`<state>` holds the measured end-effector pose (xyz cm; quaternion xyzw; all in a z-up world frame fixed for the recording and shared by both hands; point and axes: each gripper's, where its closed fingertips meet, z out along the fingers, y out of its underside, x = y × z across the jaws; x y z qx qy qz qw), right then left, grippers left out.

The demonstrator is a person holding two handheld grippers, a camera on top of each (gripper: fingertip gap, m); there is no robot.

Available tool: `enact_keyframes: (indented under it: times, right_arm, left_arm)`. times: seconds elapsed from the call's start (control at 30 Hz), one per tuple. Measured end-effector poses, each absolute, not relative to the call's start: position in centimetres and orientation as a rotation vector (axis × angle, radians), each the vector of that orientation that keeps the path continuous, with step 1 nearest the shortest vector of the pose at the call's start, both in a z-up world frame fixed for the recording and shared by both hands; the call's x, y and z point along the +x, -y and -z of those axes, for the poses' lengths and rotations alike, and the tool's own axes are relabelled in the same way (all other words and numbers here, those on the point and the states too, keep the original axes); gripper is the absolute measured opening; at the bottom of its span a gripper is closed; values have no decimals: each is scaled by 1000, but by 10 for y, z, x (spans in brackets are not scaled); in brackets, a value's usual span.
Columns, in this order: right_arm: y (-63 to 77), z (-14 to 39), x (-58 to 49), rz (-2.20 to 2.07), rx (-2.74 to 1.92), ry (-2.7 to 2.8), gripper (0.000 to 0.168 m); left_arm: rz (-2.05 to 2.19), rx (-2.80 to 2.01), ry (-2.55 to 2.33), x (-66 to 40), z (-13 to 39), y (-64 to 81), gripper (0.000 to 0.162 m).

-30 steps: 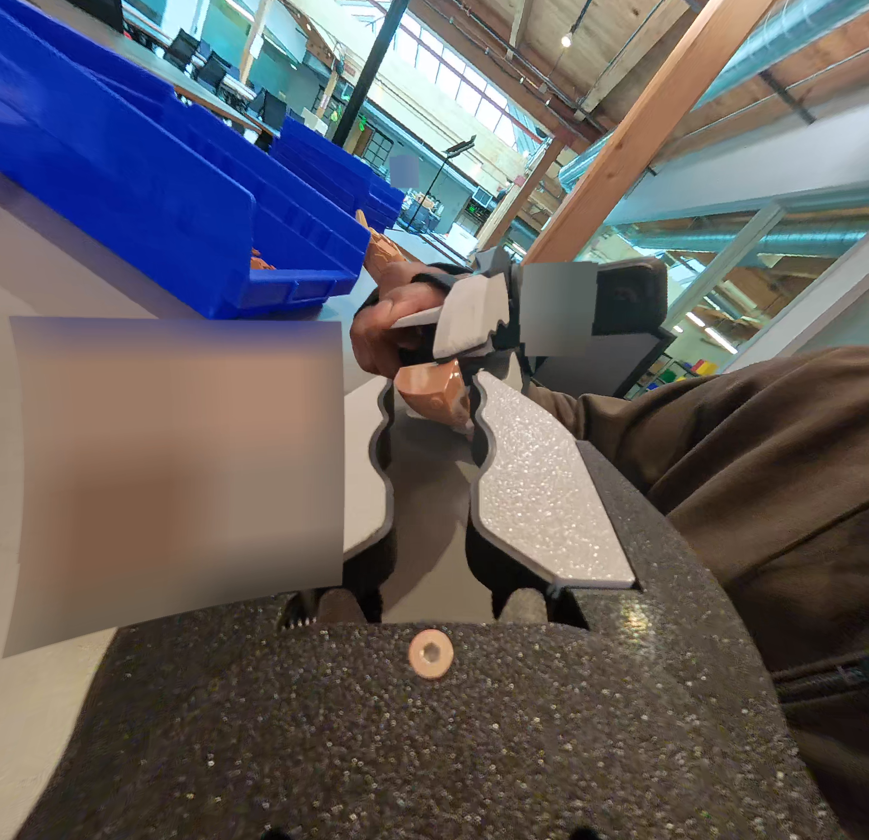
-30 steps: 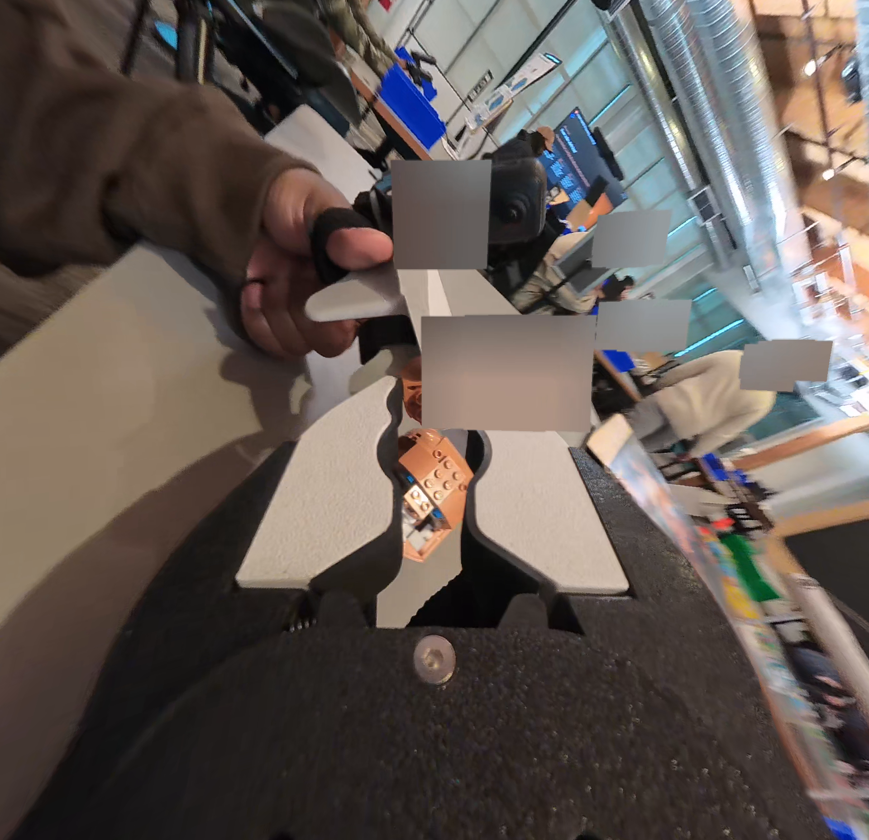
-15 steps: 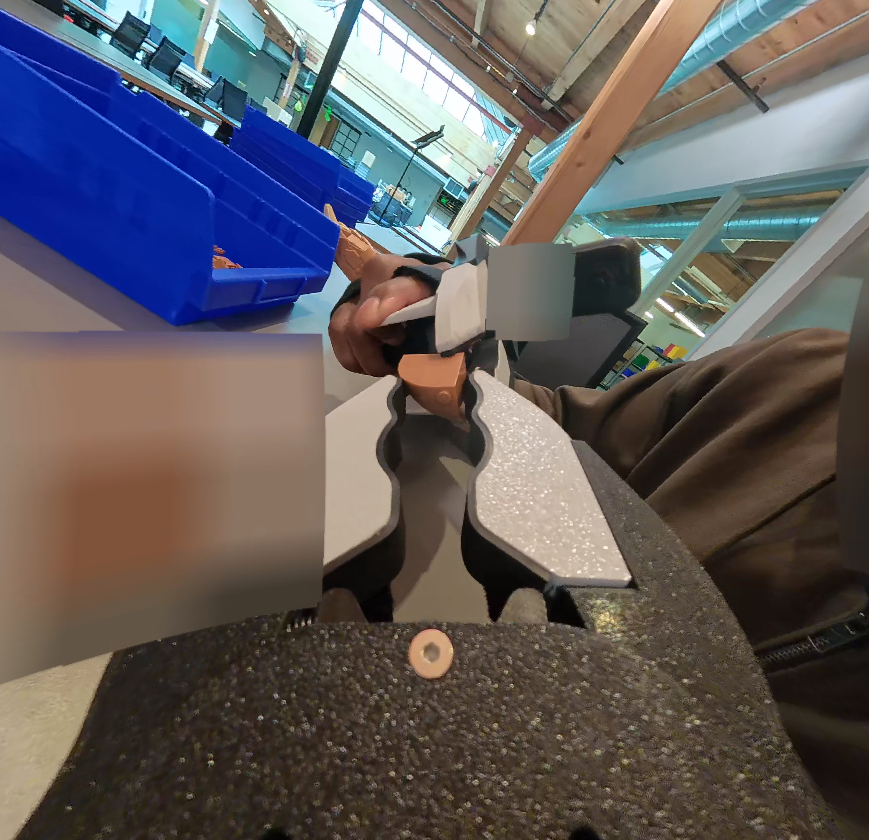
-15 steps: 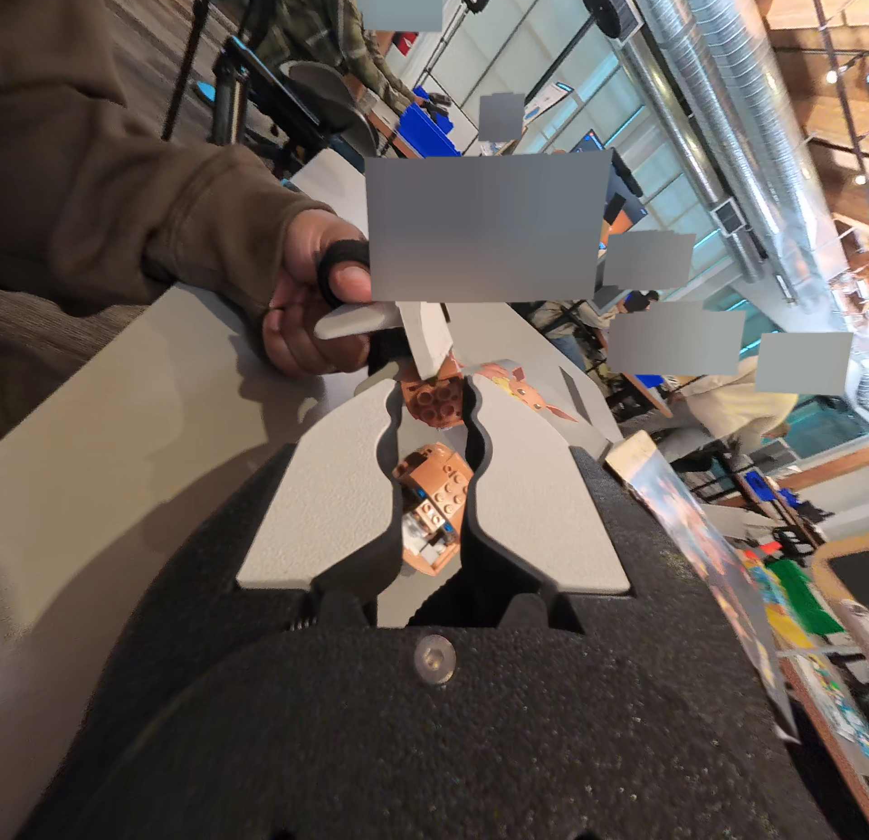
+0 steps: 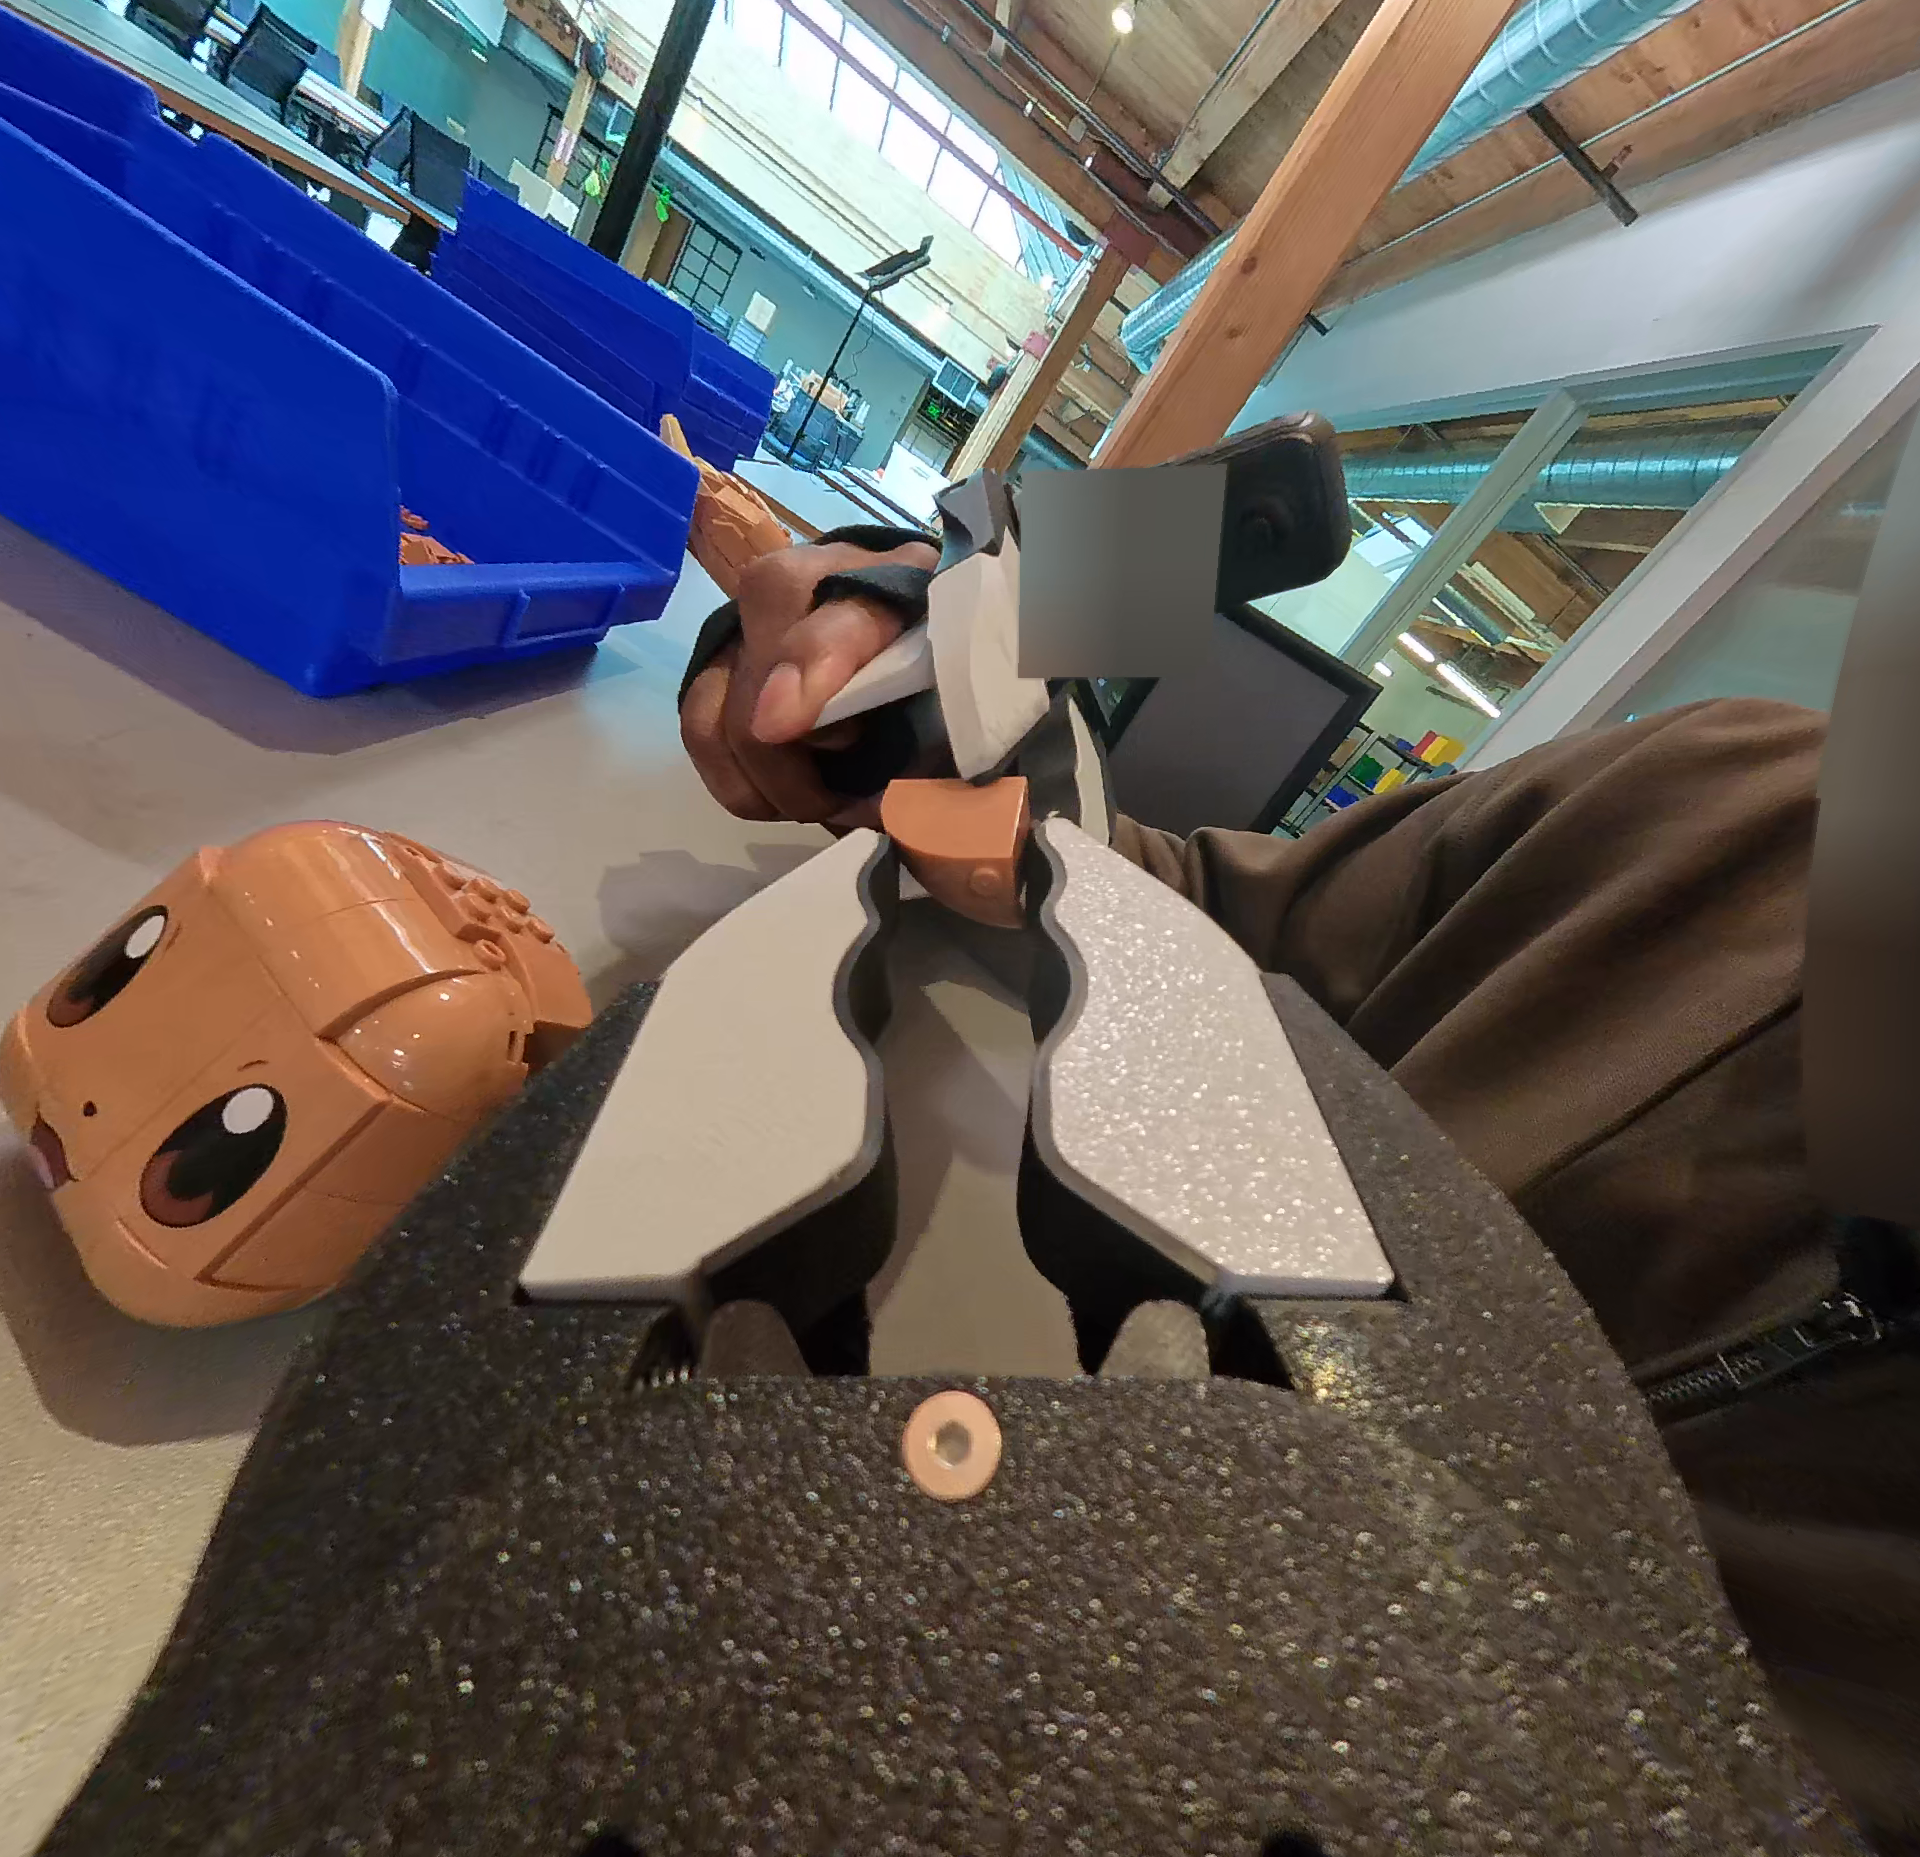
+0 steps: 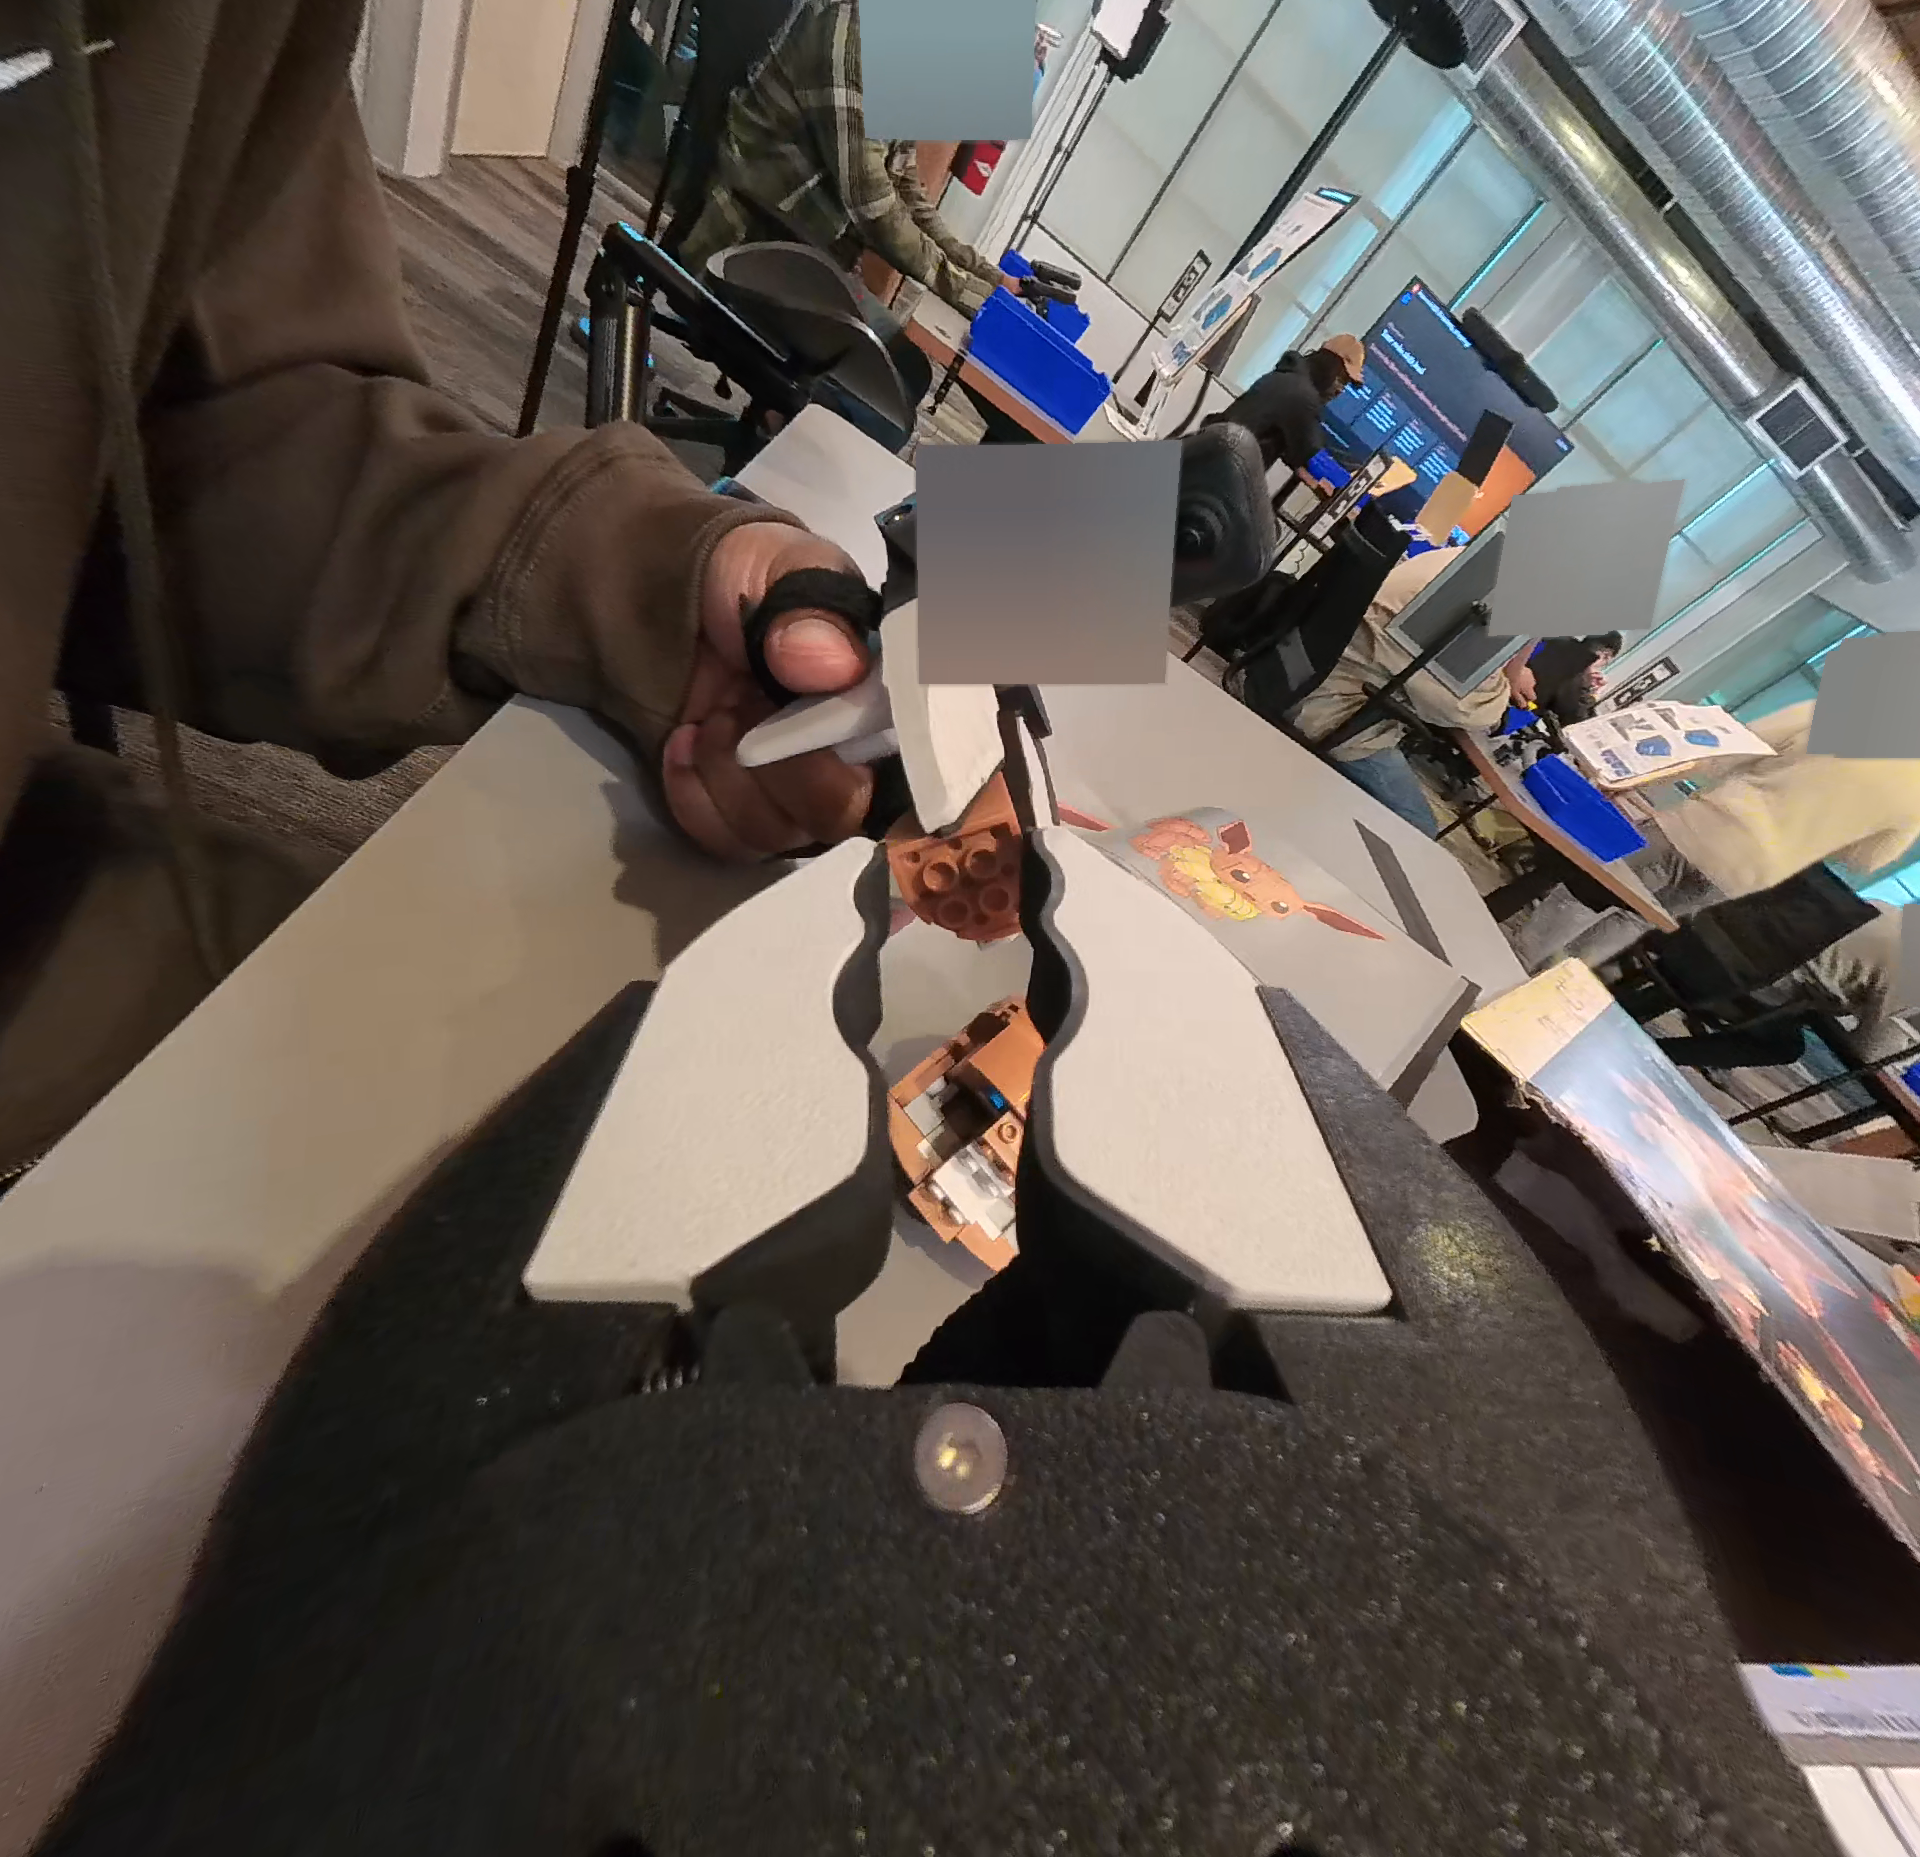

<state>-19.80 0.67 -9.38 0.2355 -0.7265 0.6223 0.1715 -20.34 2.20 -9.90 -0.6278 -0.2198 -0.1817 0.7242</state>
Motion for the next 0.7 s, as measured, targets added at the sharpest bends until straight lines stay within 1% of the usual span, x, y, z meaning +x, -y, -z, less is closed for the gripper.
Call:
enact_keyframes:
  times: [0.1, 0.23, 0.37, 0.5, 0.57, 0.7]
  right_arm:
    - [-5, 95, -202, -1725, 663, 2029, 23]
    - [1, 99, -215, -1495, 664, 1830, 23]
    - [6, 105, -226, -1322, 639, 1732, 33]
    - [7, 104, -233, -1280, 589, 1712, 30]
    - [7, 102, -234, -1266, 578, 1689, 26]
    - [5, 102, -232, -1266, 600, 1733, 25]
  left_arm:
    - [415, -1369, 512, -206, 100, -21, 24]
    - [401, -1334, 592, -218, 102, -16, 23]
    - [375, -1295, 654, -228, 103, -13, 23]
    - [373, -1277, 672, -230, 102, -16, 23]
    - [367, -1288, 680, -230, 104, -20, 23]
    - [365, -1298, 671, -229, 104, -21, 23]
